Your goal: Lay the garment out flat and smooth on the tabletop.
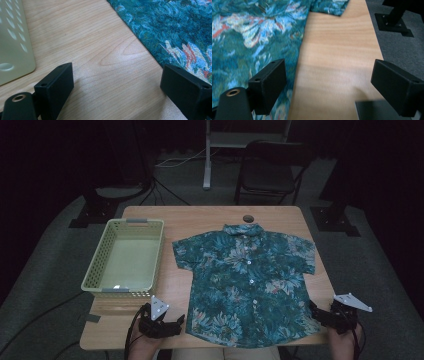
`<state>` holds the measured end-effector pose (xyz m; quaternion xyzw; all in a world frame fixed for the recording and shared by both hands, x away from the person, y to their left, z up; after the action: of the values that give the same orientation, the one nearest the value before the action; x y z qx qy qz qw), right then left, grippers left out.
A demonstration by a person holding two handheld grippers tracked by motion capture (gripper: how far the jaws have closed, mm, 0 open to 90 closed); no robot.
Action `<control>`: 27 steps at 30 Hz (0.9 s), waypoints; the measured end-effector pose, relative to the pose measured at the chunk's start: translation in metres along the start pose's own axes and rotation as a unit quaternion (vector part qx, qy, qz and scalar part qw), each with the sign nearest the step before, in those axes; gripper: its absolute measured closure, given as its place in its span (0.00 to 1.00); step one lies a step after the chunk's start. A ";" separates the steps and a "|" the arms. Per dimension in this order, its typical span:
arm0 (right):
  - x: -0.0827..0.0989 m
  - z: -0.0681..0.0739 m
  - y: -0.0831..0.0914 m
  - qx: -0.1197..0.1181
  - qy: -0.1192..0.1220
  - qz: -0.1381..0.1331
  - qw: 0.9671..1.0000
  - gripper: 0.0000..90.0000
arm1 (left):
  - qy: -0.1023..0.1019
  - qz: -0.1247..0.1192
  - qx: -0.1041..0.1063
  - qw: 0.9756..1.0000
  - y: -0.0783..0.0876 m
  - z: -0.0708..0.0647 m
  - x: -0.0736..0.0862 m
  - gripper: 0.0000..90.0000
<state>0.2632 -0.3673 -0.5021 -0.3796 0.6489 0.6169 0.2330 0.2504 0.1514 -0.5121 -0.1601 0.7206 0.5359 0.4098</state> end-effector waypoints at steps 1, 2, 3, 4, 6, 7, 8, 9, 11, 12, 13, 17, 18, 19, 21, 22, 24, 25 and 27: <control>0.002 0.001 0.002 0.004 0.001 0.000 1.000 0.14 | 0.000 0.000 0.000 1.000 0.000 0.000 0.000 0.13; 0.004 0.001 0.004 0.007 0.002 -0.001 1.000 0.14 | 0.000 0.000 0.000 1.000 0.000 0.000 0.000 0.13; 0.007 0.002 0.006 0.011 0.000 -0.004 1.000 0.14 | 0.000 0.000 0.000 1.000 0.000 0.000 0.000 0.13; 0.009 0.002 0.007 0.015 -0.001 -0.007 1.000 0.14 | 0.000 0.000 0.000 1.000 0.000 0.000 0.000 0.13; 0.013 0.003 0.010 0.020 0.000 -0.012 1.000 0.14 | 0.000 0.000 0.000 1.000 0.000 0.000 0.000 0.13; 0.013 0.003 0.010 0.020 0.000 -0.012 1.000 0.14 | 0.000 0.000 0.000 1.000 0.000 0.000 0.000 0.13; 0.015 0.003 0.010 0.017 -0.003 -0.015 1.000 0.14 | 0.000 0.000 0.000 1.000 0.000 0.000 0.000 0.13; 0.018 0.003 0.011 0.014 -0.011 -0.016 1.000 0.14 | 0.000 0.000 0.000 1.000 0.000 0.000 0.000 0.13; 0.021 0.003 0.012 0.012 -0.015 -0.018 1.000 0.14 | 0.000 0.000 0.000 1.000 0.000 0.000 0.000 0.13; 0.022 0.002 0.012 0.018 -0.014 -0.020 1.000 0.14 | 0.000 0.000 0.000 1.000 0.000 0.000 0.000 0.13; 0.024 0.002 0.012 0.024 -0.015 -0.022 0.999 0.14 | 0.000 0.000 0.000 1.000 0.000 0.000 0.000 0.13; 0.027 0.002 0.011 0.035 -0.015 -0.039 0.999 0.14 | -0.001 -0.001 0.001 1.000 0.000 0.000 0.000 0.13; 0.028 0.002 0.011 0.036 -0.016 -0.043 0.998 0.14 | -0.001 -0.001 0.001 1.000 0.000 0.000 0.000 0.13; 0.029 0.002 0.010 0.038 -0.016 -0.050 0.998 0.14 | -0.002 0.000 0.002 1.000 0.000 0.000 0.000 0.13; 0.030 0.002 0.009 0.038 -0.014 -0.059 0.997 0.14 | -0.002 0.000 0.002 1.000 0.000 0.000 0.000 0.13; 0.030 0.002 0.009 0.038 -0.014 -0.062 0.997 0.14 | -0.002 0.000 0.002 1.000 0.000 0.000 0.000 0.13; 0.030 0.002 0.007 0.041 -0.016 -0.067 0.997 0.14 | -0.002 0.000 0.002 1.000 0.000 0.000 0.000 0.13; 0.030 0.003 0.006 0.044 -0.016 -0.070 0.996 0.14 | -0.002 0.000 0.002 1.000 0.000 0.000 0.000 0.13; 0.030 0.003 0.005 0.048 -0.019 -0.074 0.996 0.14 | -0.002 -0.001 0.002 1.000 0.000 0.000 0.001 0.14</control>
<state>0.2406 -0.3706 -0.5225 -0.4029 0.6437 0.5731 0.3081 0.2499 0.1518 -0.5123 -0.1588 0.7207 0.5346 0.4118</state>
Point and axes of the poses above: each handheld gripper's, and its own axes: y roughly backward along the jaws, x roughly out of its underside, z roughly to its left, the point moved 3 cm from there along -y, roughly forward along the jaws, and after that the axes turned 7 degrees about y, right-handed, at the moved point
